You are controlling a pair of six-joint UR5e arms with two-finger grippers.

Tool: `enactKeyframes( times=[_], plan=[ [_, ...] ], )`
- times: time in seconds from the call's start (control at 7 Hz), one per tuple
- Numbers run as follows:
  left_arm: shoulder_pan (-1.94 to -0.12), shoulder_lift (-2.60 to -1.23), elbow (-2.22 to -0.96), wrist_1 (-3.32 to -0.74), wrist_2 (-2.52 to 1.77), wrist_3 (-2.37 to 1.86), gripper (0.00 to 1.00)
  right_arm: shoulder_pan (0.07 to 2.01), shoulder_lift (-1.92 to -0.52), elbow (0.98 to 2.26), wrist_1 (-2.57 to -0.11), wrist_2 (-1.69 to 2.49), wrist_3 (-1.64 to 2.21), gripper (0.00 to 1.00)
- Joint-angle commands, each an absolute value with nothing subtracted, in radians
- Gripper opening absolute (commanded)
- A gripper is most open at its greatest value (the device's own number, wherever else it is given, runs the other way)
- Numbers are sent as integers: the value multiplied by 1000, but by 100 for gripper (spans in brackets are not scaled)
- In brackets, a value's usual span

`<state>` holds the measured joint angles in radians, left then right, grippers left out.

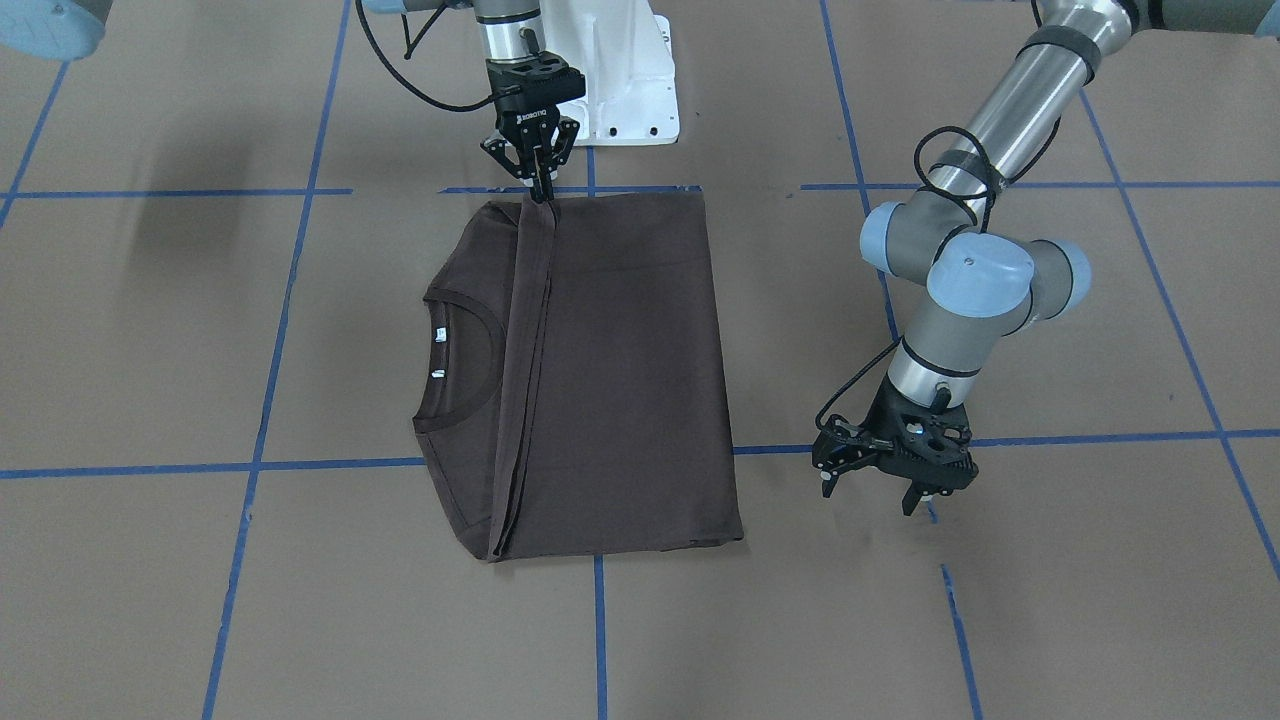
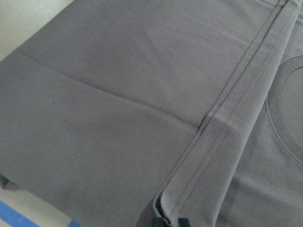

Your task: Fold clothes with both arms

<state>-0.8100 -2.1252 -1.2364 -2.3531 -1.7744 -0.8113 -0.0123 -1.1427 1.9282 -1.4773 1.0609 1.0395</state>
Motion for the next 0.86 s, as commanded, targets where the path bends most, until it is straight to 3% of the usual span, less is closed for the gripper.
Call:
enactKeyframes(
  times=[0.0, 0.14, 0.29, 0.71],
  plan=[
    [-808, -2125, -1236, -2353, -1775, -810, 100, -12, -1138, 1928, -1477, 1060, 1042, 18],
    [-808, -2125, -1236, -2353, -1775, -810, 100, -12, -1138, 1927, -1477, 1060, 1043, 5],
    [-808, -2125, -1238, -2353, -1773, -811, 100, -12, -1138, 1924, -1477, 1058, 1043, 0],
    [-808, -2126, -1238, -2353, -1775, -811, 100, -3, -1135, 1946, -1477, 1058, 1058, 0]
  ],
)
